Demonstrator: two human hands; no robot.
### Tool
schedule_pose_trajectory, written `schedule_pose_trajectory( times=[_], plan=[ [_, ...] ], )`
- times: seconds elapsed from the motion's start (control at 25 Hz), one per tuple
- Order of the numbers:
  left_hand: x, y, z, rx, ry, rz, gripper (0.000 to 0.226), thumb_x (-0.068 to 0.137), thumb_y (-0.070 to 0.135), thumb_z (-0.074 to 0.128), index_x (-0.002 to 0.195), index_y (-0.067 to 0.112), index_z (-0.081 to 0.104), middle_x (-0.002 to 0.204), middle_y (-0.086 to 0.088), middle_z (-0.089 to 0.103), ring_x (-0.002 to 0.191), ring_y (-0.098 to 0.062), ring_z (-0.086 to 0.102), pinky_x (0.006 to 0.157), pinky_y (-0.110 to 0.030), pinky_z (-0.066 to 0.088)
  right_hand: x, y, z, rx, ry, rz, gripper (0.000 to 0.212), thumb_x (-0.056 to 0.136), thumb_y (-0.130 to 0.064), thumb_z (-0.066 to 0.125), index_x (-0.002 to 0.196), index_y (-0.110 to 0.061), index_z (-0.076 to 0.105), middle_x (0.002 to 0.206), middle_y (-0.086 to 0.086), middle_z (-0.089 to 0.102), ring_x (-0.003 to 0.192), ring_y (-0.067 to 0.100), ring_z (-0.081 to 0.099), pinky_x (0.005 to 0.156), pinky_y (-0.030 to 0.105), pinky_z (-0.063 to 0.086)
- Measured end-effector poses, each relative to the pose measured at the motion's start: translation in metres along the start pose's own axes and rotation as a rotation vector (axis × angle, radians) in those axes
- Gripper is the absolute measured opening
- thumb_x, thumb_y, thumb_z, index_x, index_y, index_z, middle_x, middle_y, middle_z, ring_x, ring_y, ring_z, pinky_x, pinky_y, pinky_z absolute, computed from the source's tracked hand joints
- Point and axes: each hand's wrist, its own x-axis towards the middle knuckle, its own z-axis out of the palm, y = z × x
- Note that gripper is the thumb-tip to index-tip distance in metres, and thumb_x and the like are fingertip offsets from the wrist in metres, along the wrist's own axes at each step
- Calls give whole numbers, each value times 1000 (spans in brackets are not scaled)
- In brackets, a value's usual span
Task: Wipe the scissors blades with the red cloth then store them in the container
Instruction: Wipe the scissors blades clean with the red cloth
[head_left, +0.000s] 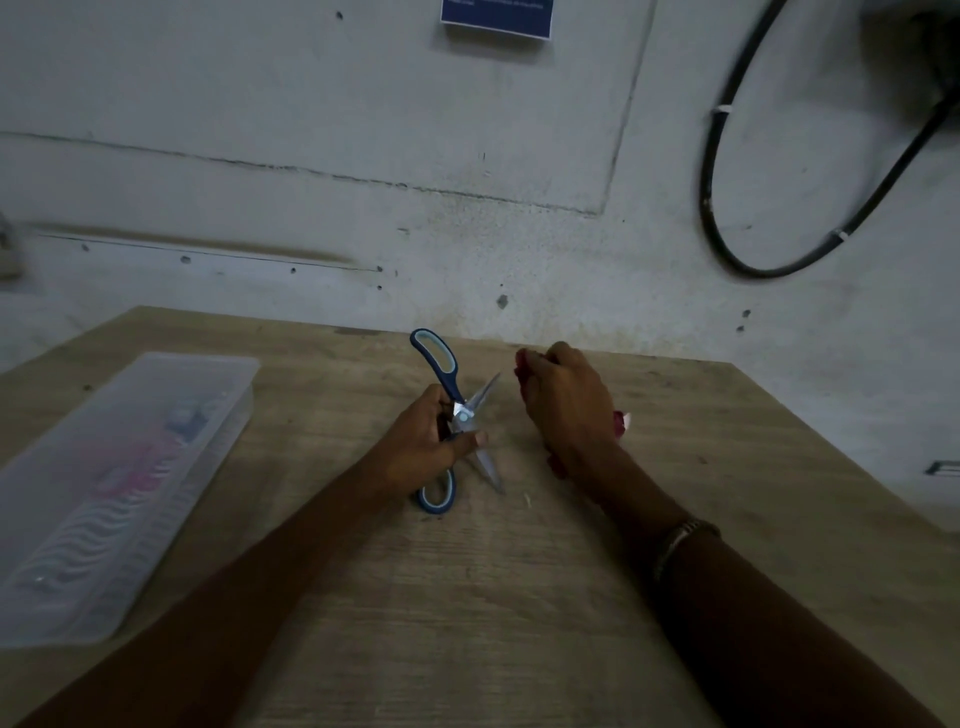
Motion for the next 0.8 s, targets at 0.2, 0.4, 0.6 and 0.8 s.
schedule_pose_trajectory(
  times=[0.2,0.4,0.6,0.8],
  plan=[
    [1,-4,-1,-38,-6,13,40,88,21,79,120,16,55,113,-4,71,104,-19,70,93,-43,57,-27,-25,-20,229,-93,-199,27,98,-25,59,123,-25,68,102,-2,66,84,11,54,69,27,44],
    [-2,-2,0,-46,4,41,40,93,10,73,127,14,53,114,5,66,92,14,65,78,-10,53,-30,-24,-6,131,-40,-438,22,92,-26,65,110,-19,75,101,2,65,86,17,57,64,31,48],
    [-4,2,1,-23,15,83,41,91,16,75,125,16,52,118,5,66,104,5,63,84,-14,51,-28,-18,-1,52,43,-424,30,89,-26,72,117,-16,72,104,6,63,86,18,56,64,24,36],
    [-6,9,2,-26,27,48,38,90,19,77,120,17,54,113,10,67,99,2,65,83,-19,55,-2,-14,3,-8,-10,-190,28,94,-22,68,122,-19,70,106,5,62,89,19,60,65,25,43]
  ],
)
